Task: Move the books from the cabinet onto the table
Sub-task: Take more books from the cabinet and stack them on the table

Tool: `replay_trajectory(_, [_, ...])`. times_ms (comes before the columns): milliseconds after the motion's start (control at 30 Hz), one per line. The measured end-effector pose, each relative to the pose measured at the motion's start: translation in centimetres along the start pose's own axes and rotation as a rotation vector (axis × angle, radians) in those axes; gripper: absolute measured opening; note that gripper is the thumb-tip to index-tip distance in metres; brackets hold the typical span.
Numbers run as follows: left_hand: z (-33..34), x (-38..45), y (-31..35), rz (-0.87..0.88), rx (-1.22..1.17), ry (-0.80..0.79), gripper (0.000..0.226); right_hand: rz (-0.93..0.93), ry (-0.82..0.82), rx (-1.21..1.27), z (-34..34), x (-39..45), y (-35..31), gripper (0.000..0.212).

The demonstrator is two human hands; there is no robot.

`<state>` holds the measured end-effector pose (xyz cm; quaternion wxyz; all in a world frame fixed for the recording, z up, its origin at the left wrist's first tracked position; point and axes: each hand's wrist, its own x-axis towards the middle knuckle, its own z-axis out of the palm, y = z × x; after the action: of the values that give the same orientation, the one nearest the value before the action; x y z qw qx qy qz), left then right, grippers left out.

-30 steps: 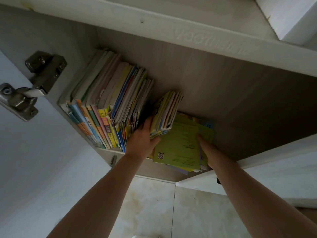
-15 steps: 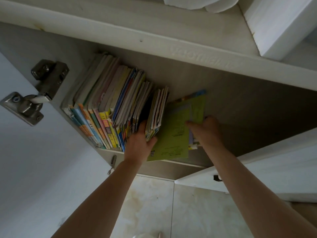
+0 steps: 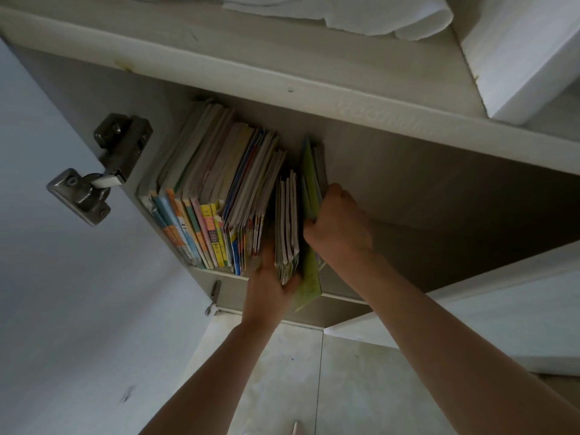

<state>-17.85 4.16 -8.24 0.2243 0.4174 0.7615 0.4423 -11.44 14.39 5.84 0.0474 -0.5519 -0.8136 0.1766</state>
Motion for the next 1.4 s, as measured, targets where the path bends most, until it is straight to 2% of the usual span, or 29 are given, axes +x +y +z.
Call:
replay_trajectory(167, [-1.2,-0.4,1.1,0.110,-0.278,-0.246,0.097,0.070,-0.046,0.123,-0.1,0.3,1.2,0.054])
replay_trajectory(267, [-1.4,-1.4,1.5,0.154,-0.309,-0.397,0.126,0.082,-0.036,0.179,-0.4,0.3,1.8,0.046])
replay_trajectory(367, [-0.1,-2.0,1.4,0.154,-0.230,-0.281,0.134,0.071,-0.019,0.209,-0.4,0.2,2.1,0.042])
replay_trajectory(433, [0.7,-2.2,1.2,0.138,-0.195,-0.166,0.123,0.061,-0.027,0.233,-0.3,0.1,2.2,0.043])
replay_trajectory(500, [0.8,-2.1,1.0,0.115,-0.159,-0.116,0.113,0.051,-0.034,0.233,-0.3,0.4,2.3,0.043])
replay_trajectory(600, [0.7,-1.8,0.9,0.118,-0.139,-0.119,0.109,0.057,-0.058,0.199,-0.3,0.8,2.4,0.047])
replay_trajectory(800, [-1.1,-0.6,-0.6,0.168,-0.250,-0.211,0.096,0.032,-0.047,0.202,-0.3,1.1,3.3,0.052])
replay_trajectory(867, [-1.4,-0.1,-1.4,0.174,-0.216,-0.218,0.089,0.008,-0.046,0.172,-0.3,1.1,3.5,0.056])
replay_trajectory(933, [-1.0,0.0,-0.9,0.193,-0.076,-0.128,0.085,-0.007,-0.042,0.155,0.0,1.2,3.2,0.063])
replay_trajectory(1000, [0.1,-0.5,0.5,0.100,-0.005,0.029,0.087,-0.018,-0.040,0.140,0.5,1.0,2.5,0.070])
replay_trajectory(1067, [1.1,-0.6,1.6,-0.043,-0.082,0.152,0.086,-0.035,-0.048,0.118,0.9,0.7,1.7,0.078])
replay_trajectory(1133, [1.5,0.2,1.5,-0.091,-0.115,0.245,0.078,-0.052,-0.076,0.059,1.5,0.7,0.8,0.090])
replay_trajectory(1233, [1.2,1.7,-0.2,-0.140,-0.177,0.278,0.053,-0.034,-0.143,0.007,2.5,0.4,-0.7,0.104])
replay_trajectory(1333, [0.7,2.0,-1.2,-0.143,-0.203,0.289,0.054,0.005,-0.174,-0.023,2.8,0.7,-1.1,0.103])
replay_trajectory(1400, [0.5,1.9,-0.7,-0.159,-0.252,0.297,0.047,0.017,-0.188,-0.023,2.1,1.0,-0.4,0.103])
